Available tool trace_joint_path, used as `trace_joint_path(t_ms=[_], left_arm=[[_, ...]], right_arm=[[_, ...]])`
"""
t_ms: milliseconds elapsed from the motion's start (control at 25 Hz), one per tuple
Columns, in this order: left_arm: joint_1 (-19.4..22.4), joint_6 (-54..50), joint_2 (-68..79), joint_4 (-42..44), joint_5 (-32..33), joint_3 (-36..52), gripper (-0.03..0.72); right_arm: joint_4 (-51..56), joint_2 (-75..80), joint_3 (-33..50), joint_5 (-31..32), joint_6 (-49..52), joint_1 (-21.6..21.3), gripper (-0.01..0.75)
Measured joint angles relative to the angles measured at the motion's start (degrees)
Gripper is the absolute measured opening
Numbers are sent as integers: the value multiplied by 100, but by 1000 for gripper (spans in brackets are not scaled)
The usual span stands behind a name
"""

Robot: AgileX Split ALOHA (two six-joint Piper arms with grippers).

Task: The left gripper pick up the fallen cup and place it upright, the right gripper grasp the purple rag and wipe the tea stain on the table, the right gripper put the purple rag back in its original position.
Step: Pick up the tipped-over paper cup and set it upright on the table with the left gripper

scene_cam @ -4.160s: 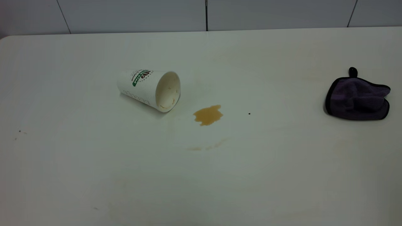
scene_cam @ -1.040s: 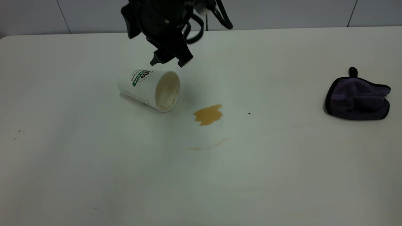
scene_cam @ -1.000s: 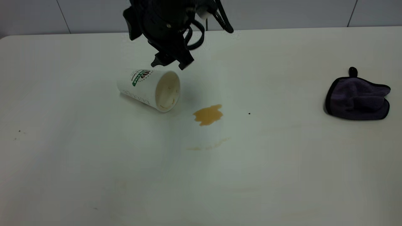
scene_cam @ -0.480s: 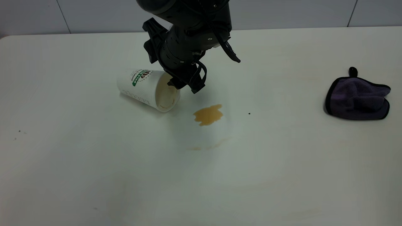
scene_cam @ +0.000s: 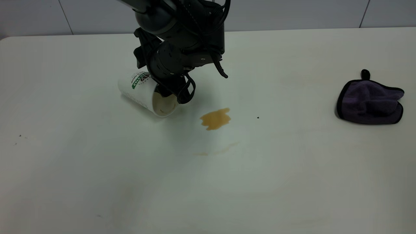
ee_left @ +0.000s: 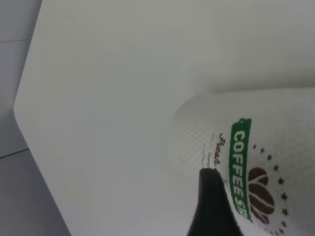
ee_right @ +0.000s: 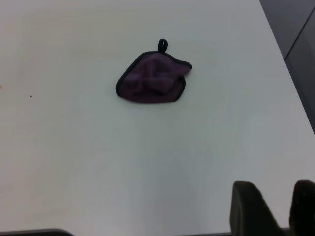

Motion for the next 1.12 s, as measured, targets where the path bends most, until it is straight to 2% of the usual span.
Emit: trace_joint_path(t_ms=[80,240,280,320,440,640,840,960,1120], left_arm=[[74,-5,0,189,27,0,448],[171,34,0,452,105,0,115],[184,85,0,511,167,0,44],[192,164,-7,574,266,0,6],[215,661,-169,249,440,-2,-18],[339,1775,-1099,-1017,233,-2,-20],[1149,3066,-2094,-3183,-100,-8,-20],[1736,4062,-2226,-4736,-93,-8,-20],[2363,4808,-2156,-6201,-98,-2,-20]], right_arm=[[0,0,0,0,0,0,237],[0,0,0,0,0,0,237],[0,0,0,0,0,0,237],[0,0,0,0,0,0,237],[0,0,0,0,0,0,237],[0,0,0,0,0,0,237],[0,0,0,0,0,0,237],[2,0,0,0,0,0,237],[2,0,0,0,0,0,237]])
